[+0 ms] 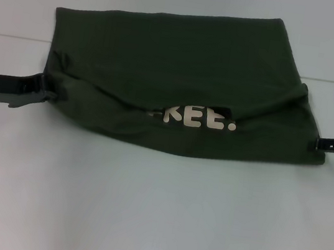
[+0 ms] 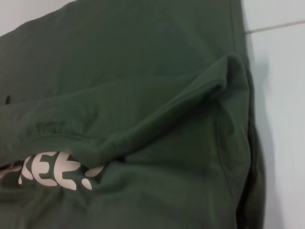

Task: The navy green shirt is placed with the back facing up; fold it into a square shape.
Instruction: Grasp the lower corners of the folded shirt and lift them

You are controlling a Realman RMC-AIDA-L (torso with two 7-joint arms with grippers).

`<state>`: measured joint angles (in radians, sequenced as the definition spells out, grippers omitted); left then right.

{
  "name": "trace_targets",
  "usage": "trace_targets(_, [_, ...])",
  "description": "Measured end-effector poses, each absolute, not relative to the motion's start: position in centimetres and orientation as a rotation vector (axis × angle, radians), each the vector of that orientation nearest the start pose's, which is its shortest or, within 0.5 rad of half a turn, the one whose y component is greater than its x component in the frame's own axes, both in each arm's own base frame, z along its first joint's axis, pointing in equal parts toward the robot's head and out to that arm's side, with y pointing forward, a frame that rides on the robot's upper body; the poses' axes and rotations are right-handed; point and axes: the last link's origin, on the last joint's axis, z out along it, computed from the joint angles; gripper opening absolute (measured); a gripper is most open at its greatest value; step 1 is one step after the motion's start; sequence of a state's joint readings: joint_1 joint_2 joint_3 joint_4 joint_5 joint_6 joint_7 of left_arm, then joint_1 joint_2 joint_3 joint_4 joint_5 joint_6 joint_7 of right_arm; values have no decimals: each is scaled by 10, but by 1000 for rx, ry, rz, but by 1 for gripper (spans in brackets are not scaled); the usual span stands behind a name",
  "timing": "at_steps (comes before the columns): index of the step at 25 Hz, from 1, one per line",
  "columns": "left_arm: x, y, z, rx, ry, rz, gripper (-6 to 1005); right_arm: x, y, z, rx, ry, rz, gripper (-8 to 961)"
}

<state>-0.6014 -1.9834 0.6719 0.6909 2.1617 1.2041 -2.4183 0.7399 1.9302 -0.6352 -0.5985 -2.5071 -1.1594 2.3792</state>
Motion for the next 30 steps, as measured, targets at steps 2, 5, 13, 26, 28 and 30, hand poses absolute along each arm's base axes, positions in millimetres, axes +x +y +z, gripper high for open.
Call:
trace_targets(2, [-299, 393, 52, -1970, -1740, -597, 1, 303, 415, 56, -2073, 1576, 173, 928])
trace_targets(5, [-299, 393, 53, -1968, -1741, -600, 0, 298, 419, 56, -2079, 1566, 179, 927])
trace_targets(13, [-297, 394, 51, -1971, -1742, -606, 0, 288, 428, 45, -2098, 1507, 141, 928])
trace_targets(26, [-295, 395, 48, -1969, -1741, -612, 1, 290, 428, 23, -2079, 1500, 115, 912])
trace_targets(28, [-295, 396, 48, -1970, -1742, -612, 1, 290, 428, 21, -2073, 1509, 118, 905])
trace_targets(30, [-295, 396, 48, -1971, -1741, -613, 1, 290, 428, 20, -2069, 1510, 119, 897])
